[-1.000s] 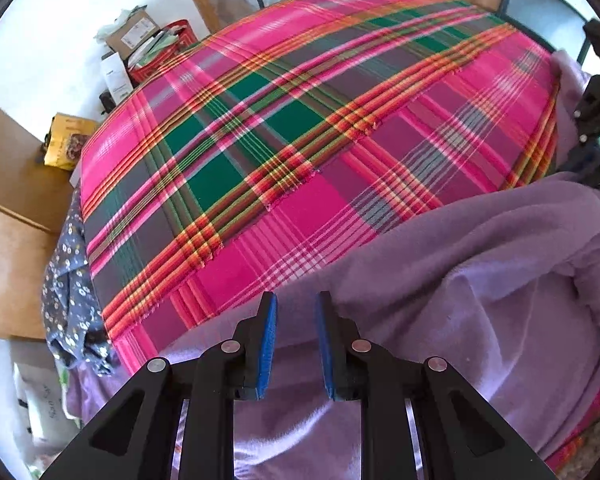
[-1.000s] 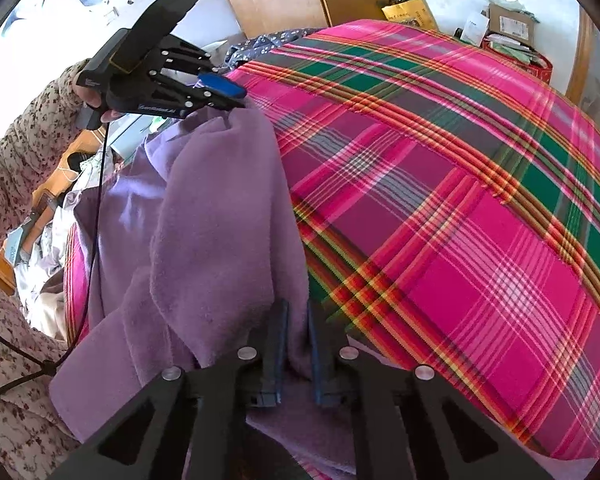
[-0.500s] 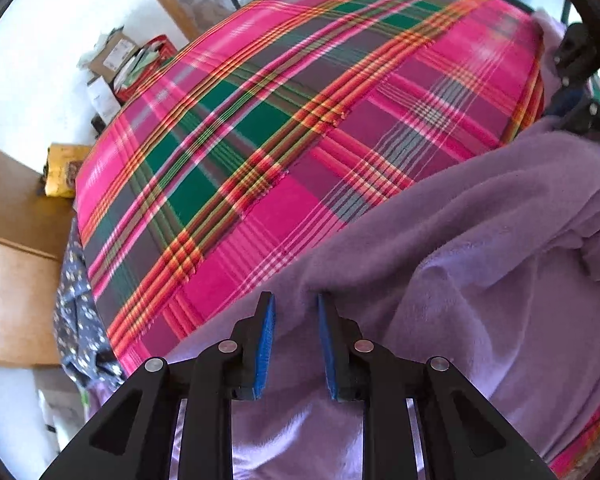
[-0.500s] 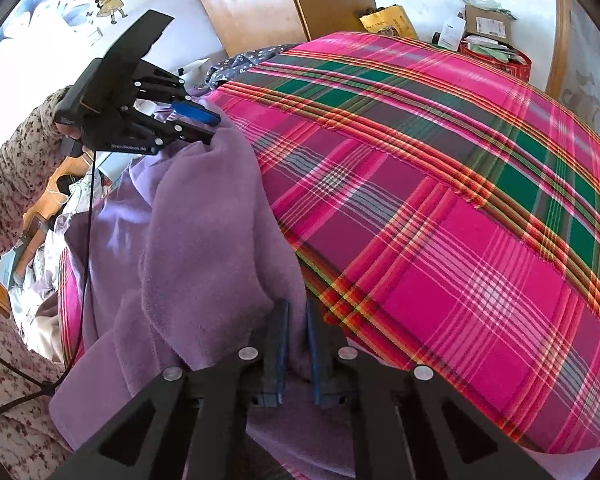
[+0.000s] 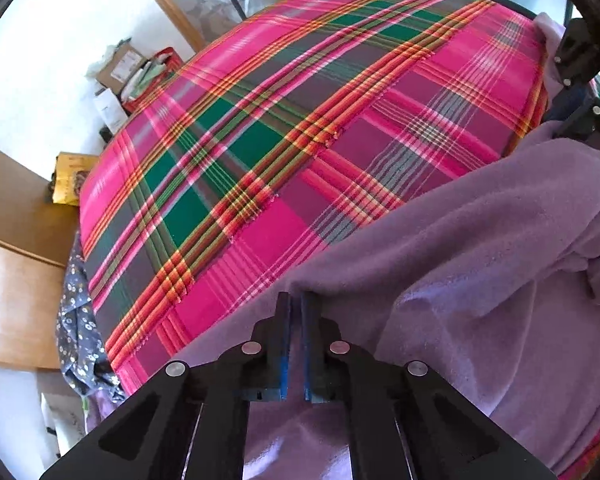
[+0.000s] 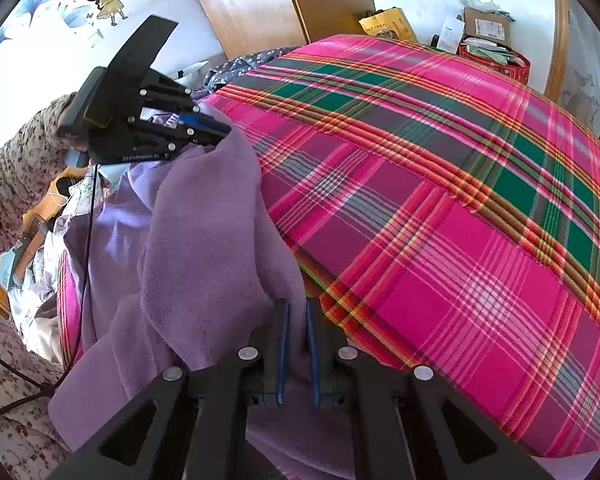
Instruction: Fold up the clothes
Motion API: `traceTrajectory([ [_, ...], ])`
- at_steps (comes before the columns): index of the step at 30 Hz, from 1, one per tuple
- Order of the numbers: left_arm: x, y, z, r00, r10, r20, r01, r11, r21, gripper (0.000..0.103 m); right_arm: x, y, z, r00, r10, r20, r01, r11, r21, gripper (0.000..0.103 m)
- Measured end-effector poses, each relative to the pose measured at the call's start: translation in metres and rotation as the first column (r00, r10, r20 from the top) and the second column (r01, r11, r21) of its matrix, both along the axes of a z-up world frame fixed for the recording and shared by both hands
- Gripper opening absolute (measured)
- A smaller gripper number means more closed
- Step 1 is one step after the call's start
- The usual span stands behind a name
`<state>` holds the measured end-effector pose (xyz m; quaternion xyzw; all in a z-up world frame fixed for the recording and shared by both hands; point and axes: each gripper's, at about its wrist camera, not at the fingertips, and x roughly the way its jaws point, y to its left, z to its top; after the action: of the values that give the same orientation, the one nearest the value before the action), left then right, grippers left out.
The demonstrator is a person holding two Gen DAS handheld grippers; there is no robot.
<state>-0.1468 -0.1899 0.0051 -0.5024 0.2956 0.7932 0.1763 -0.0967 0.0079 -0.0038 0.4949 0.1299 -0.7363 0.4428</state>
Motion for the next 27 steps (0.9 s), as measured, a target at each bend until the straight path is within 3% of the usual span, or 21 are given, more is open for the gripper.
traceTrajectory([
  [14,-0.008,-0.012,0.023,0.981,0.148,-0.128,-0.141,0.988,0.066,0.003,-0.037,0.014,0.025,0.974,-0.178,-0.139,0.173,0.984,-0.046,0.009],
  [27,-0.029,-0.020,0.012,0.968,0.216,-0.126,-0.209,0.975,0.070,0.002,-0.081,-0.001,0.015,0.954,-0.209,-0.217,0.218,0.976,0.020,0.008],
])
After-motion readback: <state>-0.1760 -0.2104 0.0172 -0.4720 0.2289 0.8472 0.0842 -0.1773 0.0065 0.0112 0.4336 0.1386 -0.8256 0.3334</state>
